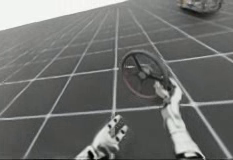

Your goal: Pick up and drop off the object

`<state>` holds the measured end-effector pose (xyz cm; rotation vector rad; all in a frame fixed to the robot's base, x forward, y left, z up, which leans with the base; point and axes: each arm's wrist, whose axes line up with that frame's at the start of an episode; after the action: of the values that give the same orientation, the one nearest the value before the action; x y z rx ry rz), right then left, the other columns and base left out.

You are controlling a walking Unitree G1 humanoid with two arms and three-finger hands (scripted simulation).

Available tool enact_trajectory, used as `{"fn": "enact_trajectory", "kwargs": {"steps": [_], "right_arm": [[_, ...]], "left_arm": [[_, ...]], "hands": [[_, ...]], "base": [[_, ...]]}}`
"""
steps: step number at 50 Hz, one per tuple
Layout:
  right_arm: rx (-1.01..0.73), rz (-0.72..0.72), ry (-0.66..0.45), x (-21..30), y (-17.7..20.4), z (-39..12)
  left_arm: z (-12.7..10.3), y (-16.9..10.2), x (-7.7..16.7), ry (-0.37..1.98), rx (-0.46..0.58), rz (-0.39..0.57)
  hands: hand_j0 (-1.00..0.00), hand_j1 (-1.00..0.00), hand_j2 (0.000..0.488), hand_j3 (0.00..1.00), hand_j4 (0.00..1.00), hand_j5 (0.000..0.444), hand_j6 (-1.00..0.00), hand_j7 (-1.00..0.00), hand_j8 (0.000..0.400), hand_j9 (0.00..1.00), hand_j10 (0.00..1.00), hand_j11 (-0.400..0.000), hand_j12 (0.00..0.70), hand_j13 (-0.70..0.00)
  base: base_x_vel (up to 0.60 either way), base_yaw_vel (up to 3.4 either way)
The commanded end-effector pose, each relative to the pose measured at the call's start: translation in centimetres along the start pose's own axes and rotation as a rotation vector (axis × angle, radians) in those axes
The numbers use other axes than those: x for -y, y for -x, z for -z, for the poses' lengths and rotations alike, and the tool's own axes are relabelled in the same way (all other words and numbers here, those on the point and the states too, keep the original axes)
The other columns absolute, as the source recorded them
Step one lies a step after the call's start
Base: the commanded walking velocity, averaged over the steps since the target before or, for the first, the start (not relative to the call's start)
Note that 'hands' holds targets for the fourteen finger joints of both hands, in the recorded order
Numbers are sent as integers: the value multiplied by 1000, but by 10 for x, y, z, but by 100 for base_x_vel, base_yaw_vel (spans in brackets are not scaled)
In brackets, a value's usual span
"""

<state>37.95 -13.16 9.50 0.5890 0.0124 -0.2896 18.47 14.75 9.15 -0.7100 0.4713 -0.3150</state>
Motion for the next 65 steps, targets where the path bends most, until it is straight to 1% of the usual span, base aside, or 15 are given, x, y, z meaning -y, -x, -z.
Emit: {"fn": "enact_trajectory", "kwargs": {"steps": [1,21,65], "right_arm": [[28,-8,1,-3,-1,-7],[28,-8,1,-3,-1,-7],[28,-8,1,-3,-1,-7]], "left_arm": [[1,-1,-1,9,-1,10],[1,-1,-1,9,-1,10],[1,-1,-1,9,-1,10]], "hands": [[0,0,0,1000,1000,0,0,0,0,1000,1000,-400,0,-700],[0,0,0,1000,1000,0,0,0,0,1000,1000,-400,0,-700],[0,0,0,1000,1000,0,0,0,0,1000,1000,-400,0,-700]], "base": [[35,76],[44,42],[55,-6]]}}
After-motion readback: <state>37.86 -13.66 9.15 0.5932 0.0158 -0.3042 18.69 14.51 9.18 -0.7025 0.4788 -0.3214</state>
